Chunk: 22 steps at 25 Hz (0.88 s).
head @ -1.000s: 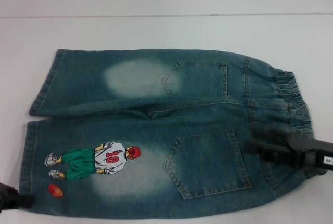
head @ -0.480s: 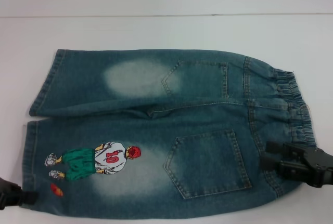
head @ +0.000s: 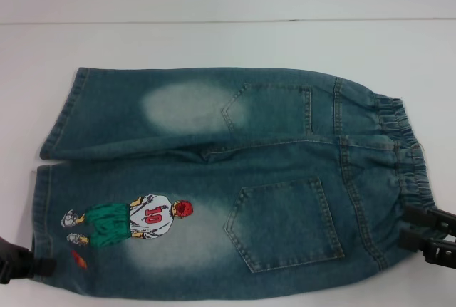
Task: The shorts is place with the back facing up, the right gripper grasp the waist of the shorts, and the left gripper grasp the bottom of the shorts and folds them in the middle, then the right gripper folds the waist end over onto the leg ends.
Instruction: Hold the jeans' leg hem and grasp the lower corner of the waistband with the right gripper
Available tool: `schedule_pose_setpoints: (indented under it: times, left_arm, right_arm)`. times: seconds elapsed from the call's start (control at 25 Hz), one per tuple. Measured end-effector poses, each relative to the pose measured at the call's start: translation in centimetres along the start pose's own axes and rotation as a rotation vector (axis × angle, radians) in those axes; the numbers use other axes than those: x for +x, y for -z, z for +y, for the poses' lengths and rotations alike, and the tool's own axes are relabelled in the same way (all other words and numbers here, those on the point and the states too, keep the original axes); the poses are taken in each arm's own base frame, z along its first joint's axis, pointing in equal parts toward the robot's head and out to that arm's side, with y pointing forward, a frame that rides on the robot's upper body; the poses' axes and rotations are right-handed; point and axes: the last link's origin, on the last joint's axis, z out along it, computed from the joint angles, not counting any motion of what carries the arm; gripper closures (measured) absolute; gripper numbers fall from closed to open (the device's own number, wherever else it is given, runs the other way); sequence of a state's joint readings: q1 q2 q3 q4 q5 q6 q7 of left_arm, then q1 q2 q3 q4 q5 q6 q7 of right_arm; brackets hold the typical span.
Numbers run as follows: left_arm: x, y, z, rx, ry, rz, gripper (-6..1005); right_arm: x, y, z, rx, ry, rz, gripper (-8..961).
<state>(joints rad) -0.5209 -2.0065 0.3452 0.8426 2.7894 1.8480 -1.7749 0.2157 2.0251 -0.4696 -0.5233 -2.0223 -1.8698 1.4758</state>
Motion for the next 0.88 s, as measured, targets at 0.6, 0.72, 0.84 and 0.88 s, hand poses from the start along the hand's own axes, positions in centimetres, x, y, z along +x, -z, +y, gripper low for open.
schedule_pose_setpoints:
  times: [0.6, 0.72, 0.84, 0.88]
  left_arm:
    - [-0.1, -0.1, 0.0, 0.002, 0.005, 0.002, 945]
    - [0.1, -0.2, 0.0, -0.001, 0.002, 0.002, 945]
    - [0.3, -0.4, 0.0, -0.006, -0.002, 0.001, 945]
    - [0.4, -0.4, 0.0, -0.007, -0.004, 0.001, 945]
  right_arm:
    - [-0.1, 3.2, -0.2, 0.076, -0.061, -0.058, 29]
    - [0.5, 4.1, -0.2, 0.101, -0.086, -0.043, 28]
    - [1.0, 4.5, -0.2, 0.116, -0.096, -0.037, 28]
    - [1.1, 4.6, -0.2, 0.124, -0.099, -0.04, 28]
